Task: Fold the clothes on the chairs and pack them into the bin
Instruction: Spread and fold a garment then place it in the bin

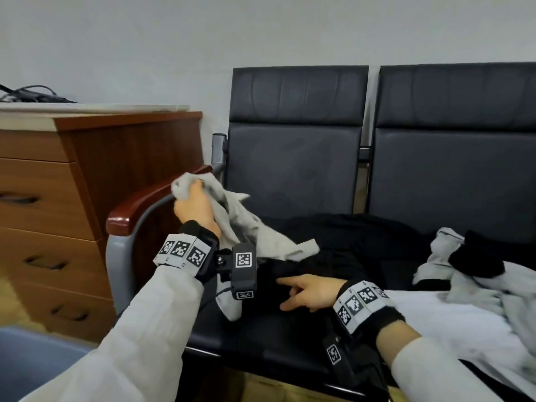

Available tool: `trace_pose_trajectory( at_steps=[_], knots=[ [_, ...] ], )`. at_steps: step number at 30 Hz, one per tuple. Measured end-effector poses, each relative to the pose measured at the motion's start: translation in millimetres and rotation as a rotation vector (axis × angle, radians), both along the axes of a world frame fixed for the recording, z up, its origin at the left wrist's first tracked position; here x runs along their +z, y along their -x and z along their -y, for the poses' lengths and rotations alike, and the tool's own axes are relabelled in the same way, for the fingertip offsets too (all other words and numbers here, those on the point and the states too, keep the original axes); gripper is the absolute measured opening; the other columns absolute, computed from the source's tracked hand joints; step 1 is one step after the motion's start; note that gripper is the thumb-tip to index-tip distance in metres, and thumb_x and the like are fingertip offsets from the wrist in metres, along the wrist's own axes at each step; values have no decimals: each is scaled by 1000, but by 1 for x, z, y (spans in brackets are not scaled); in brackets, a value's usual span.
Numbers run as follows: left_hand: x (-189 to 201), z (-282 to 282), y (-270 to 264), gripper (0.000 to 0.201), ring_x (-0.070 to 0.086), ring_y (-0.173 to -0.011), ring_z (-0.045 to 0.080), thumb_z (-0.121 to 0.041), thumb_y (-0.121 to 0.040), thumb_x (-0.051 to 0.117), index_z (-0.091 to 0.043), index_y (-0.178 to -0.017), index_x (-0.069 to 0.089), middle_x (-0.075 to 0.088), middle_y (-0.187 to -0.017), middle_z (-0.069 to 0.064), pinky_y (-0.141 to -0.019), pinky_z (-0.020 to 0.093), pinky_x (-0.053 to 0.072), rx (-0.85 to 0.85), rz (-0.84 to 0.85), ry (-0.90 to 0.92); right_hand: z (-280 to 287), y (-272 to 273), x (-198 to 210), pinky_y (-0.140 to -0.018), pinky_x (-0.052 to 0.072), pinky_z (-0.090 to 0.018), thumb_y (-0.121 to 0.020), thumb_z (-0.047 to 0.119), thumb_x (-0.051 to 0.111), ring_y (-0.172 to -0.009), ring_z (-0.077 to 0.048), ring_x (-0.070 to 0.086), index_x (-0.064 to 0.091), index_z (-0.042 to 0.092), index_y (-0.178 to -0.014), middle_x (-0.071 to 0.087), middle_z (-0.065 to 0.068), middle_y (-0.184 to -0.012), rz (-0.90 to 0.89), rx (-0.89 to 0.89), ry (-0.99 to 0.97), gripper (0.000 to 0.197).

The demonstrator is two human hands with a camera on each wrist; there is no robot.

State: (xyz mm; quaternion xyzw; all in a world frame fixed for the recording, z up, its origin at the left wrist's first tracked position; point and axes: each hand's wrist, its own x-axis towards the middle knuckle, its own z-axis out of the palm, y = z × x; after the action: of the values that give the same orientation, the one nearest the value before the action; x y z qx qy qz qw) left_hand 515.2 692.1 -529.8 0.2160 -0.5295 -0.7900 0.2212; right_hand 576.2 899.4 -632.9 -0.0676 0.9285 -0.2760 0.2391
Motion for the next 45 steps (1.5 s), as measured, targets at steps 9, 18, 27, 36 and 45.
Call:
trace_pose_trajectory(
  at_steps=[9, 18, 27, 36, 45],
  knots=[
    [-4, 19, 19, 30, 68, -84, 17, -51, -74, 57, -24, -84, 60, 68, -85, -2, -80, 34, 49, -523, -294, -281, -39, 38, -16, -110, 31, -31, -87, 15, 61, -137, -28, 34, 22, 5, -149, 30, -15, -152, -271, -472, 118, 74],
    [0, -7, 14, 31, 64, -97, 23, -15, -92, 50, -3, -120, 57, 64, -110, 14, -82, 37, 55, -543, -175, -229, 26, 11, 36, -91, 50, -27, -83, 46, 67, -112, -6, 59, 54, 27, -126, 64, 8, -121, -109, -123, 722, 49],
    [-22, 9, 21, 67, 58, -102, 27, -9, -76, 66, -11, -133, 32, 51, -119, 13, -65, 38, 58, -256, -53, -56, -5, 38, 2, -80, 53, -41, -83, 8, 57, -89, -28, 66, 71, 19, -78, 71, -7, -87, -471, -527, 545, 18],
    [-95, 46, 21, 24, 46, -57, 20, -12, -90, 55, -4, -112, 57, 49, -73, 10, -34, 18, 40, -467, 443, 92, -33, 27, -6, -51, 30, -28, -84, 36, 66, -54, -15, 36, 36, 15, -53, 33, -1, -52, -599, -721, 404, 48],
    [-100, 52, 12, 35, 63, -102, 27, 14, -81, 58, 4, -115, 59, 64, -113, 19, -84, 31, 51, -678, 240, 37, -48, 31, -17, -74, 43, -28, -87, 17, 60, -89, -18, 60, 70, 18, -83, 68, 0, -89, -490, -689, 431, 11]
  ],
)
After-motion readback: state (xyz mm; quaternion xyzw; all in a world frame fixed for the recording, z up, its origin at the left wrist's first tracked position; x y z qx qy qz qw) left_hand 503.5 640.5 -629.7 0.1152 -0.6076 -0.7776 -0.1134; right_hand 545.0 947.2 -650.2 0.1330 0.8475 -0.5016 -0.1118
